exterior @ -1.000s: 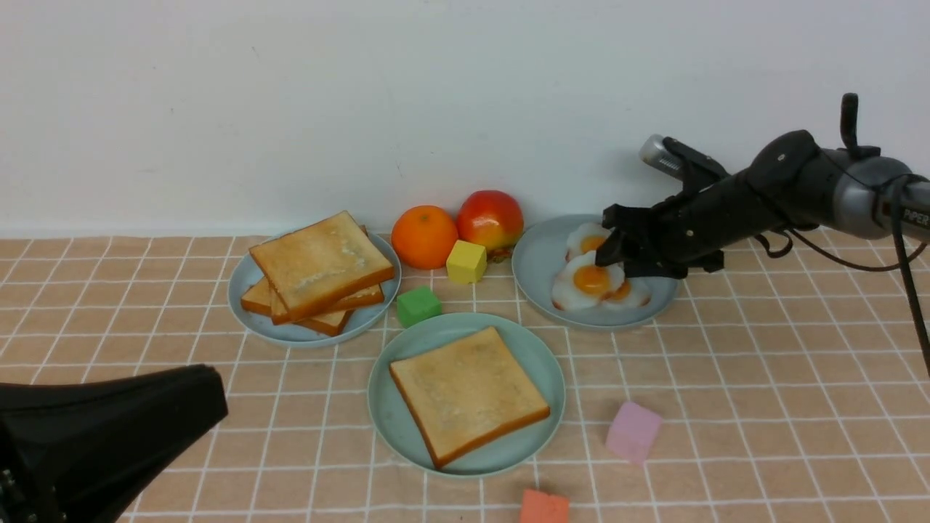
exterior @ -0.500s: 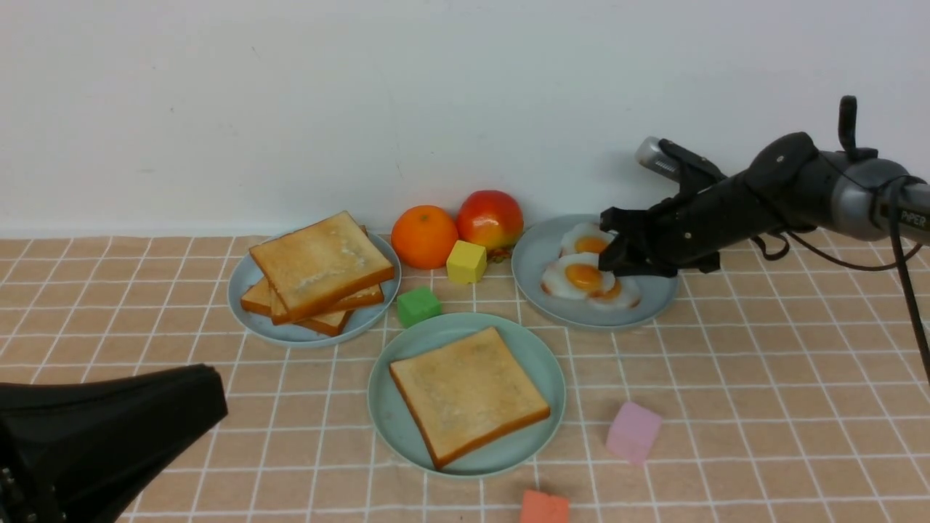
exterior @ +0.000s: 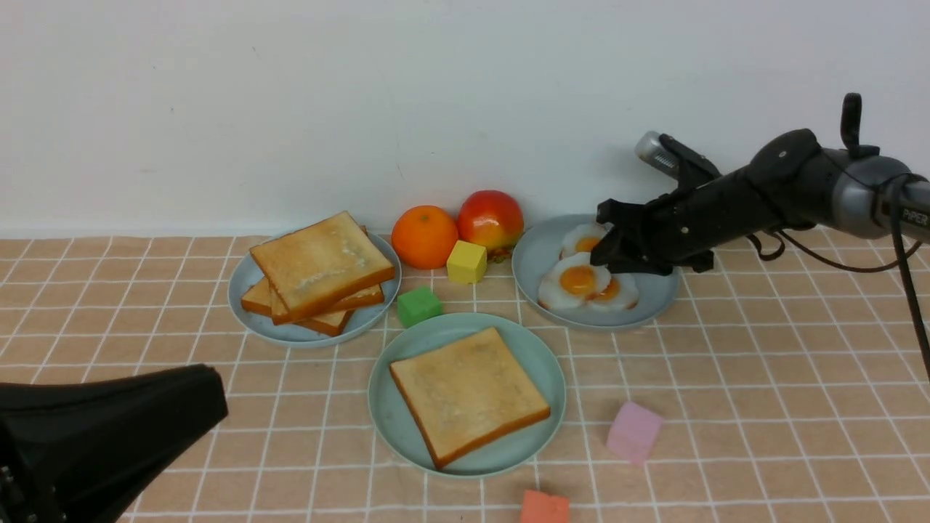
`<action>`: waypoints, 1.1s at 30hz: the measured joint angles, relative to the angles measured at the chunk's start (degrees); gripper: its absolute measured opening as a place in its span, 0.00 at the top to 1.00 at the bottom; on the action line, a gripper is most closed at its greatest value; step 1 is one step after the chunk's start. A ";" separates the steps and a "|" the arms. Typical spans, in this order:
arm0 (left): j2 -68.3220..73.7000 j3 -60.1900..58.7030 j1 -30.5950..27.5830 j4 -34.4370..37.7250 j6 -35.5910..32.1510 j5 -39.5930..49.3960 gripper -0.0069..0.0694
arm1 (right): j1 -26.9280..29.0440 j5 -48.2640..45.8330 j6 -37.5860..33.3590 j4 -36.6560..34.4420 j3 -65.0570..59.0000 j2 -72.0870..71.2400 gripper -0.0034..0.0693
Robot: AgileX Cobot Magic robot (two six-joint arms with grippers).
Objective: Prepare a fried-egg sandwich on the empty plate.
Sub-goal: Use the right arm to grab a fried egg
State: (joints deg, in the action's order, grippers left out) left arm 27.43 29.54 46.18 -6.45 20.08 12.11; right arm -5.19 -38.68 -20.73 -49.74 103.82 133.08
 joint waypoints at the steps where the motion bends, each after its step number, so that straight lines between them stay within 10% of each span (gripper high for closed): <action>1: 0.00 0.00 0.00 0.00 0.00 0.00 0.89 | -0.06 0.00 -0.01 -0.28 0.00 0.07 0.53; 11: 0.00 0.00 0.00 0.21 0.00 0.00 0.88 | -0.17 -0.11 -0.46 -1.06 0.09 0.24 0.31; 22: 0.00 0.00 0.00 0.28 0.00 0.00 0.87 | -0.35 -0.69 -2.99 -3.50 0.09 0.35 0.61; 33: 0.00 0.00 0.00 0.38 0.00 0.04 0.86 | -0.45 -1.10 -4.48 -3.90 0.09 0.35 0.70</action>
State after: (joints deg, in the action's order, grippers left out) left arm 27.43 29.54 46.18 -6.07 20.08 12.16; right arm -5.64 -39.78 -25.21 -53.64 103.90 133.43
